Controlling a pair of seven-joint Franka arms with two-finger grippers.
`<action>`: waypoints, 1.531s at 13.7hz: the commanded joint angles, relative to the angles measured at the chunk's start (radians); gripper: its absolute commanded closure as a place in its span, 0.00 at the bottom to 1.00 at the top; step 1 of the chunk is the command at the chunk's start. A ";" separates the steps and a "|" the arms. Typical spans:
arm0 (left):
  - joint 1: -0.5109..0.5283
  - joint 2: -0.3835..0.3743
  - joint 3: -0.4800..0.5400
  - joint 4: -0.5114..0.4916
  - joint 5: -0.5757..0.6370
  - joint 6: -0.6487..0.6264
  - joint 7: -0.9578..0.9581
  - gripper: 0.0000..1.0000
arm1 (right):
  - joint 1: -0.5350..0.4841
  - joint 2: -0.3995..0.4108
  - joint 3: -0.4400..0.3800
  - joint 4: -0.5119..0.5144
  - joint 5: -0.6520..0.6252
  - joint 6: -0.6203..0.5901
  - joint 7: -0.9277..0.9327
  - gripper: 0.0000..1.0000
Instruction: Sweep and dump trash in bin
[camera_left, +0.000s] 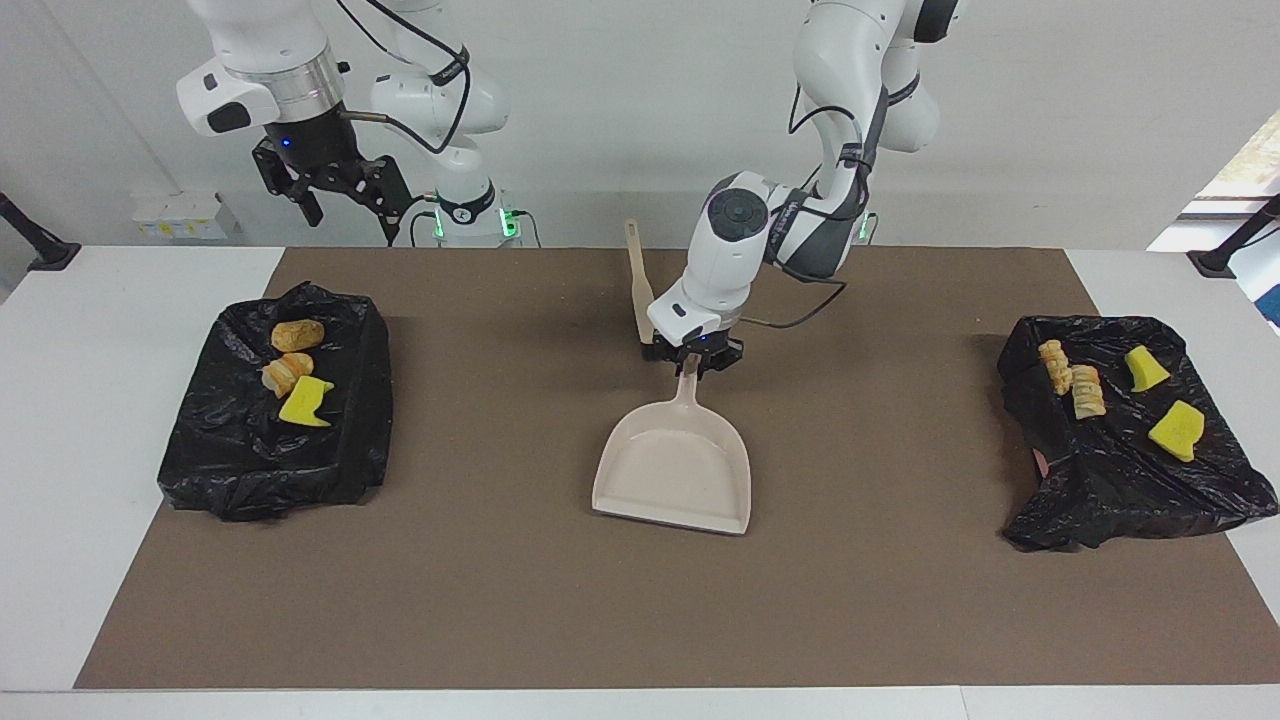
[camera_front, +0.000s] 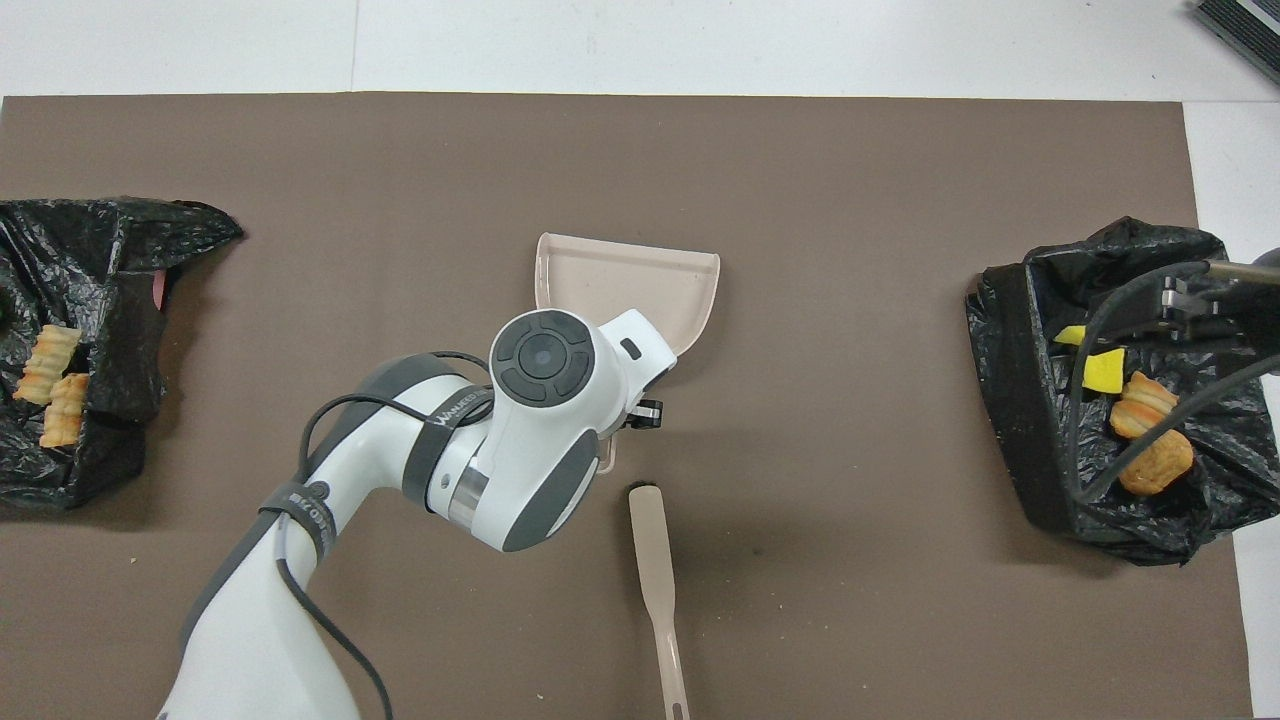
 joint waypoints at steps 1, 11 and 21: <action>-0.026 0.038 0.023 0.056 -0.018 0.025 -0.044 0.40 | -0.017 -0.024 0.004 -0.031 0.024 0.008 -0.031 0.00; 0.164 -0.083 0.037 0.062 -0.007 -0.104 -0.032 0.00 | -0.017 -0.026 0.004 -0.031 0.024 0.008 -0.031 0.00; 0.452 -0.187 0.037 0.224 -0.004 -0.458 0.406 0.00 | -0.016 -0.026 0.004 -0.031 0.024 0.008 -0.031 0.00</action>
